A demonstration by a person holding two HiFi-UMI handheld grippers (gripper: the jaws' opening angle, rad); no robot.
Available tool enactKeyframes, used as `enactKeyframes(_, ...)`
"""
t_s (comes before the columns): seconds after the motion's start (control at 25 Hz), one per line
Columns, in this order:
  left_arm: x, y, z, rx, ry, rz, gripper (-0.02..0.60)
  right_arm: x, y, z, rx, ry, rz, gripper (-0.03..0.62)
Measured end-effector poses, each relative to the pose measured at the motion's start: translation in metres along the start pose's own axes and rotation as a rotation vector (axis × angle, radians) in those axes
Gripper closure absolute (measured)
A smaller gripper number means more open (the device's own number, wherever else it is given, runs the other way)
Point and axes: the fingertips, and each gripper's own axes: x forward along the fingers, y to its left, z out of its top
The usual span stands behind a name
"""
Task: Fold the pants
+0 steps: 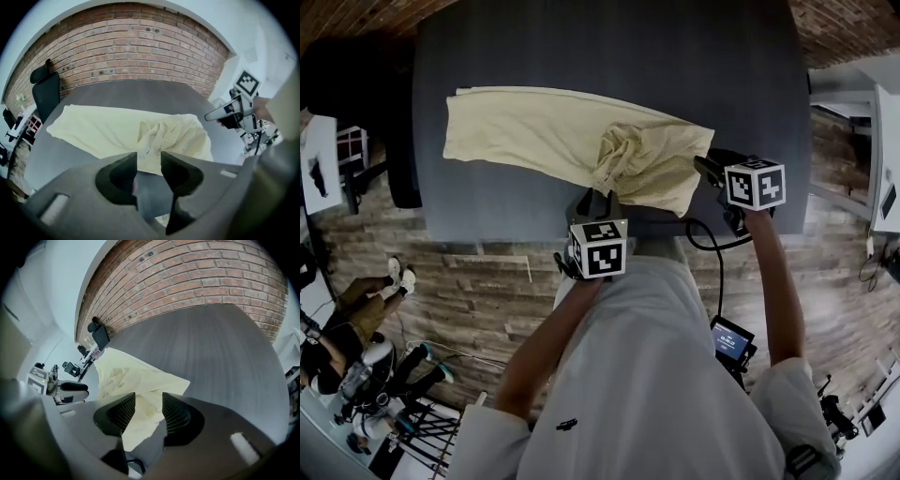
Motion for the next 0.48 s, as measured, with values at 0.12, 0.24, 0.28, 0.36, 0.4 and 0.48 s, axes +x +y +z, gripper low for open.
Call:
enactKeyframes(0.12,-0.004,-0.033,0.003,0.031,-0.021,-0.046,0.422,-0.009,-0.007,-0.011,-0.091,0.045,-0.006,0.407)
enactKeyframes(0.24,-0.001,-0.070,0.001,0.119,-0.021,-0.103,0.422,-0.020,-0.021,-0.016,-0.115,0.066,-0.022,0.408)
enactKeyframes(0.28,0.001,-0.083,-0.001,0.160,-0.016,-0.130,0.422,-0.022,-0.028,-0.015,-0.103,0.059,-0.024,0.408)
enactKeyframes(0.36,0.004,-0.110,-0.007,0.242,-0.007,-0.185,0.422,-0.023,-0.040,-0.013,-0.067,0.048,-0.026,0.408)
enactKeyframes(0.4,0.007,-0.123,-0.009,0.280,-0.003,-0.209,0.422,-0.022,-0.045,-0.011,-0.048,0.045,-0.024,0.408)
enactKeyframes(0.48,0.013,-0.144,-0.015,0.345,0.007,-0.241,0.421,-0.017,-0.053,-0.005,-0.021,0.036,-0.010,0.410)
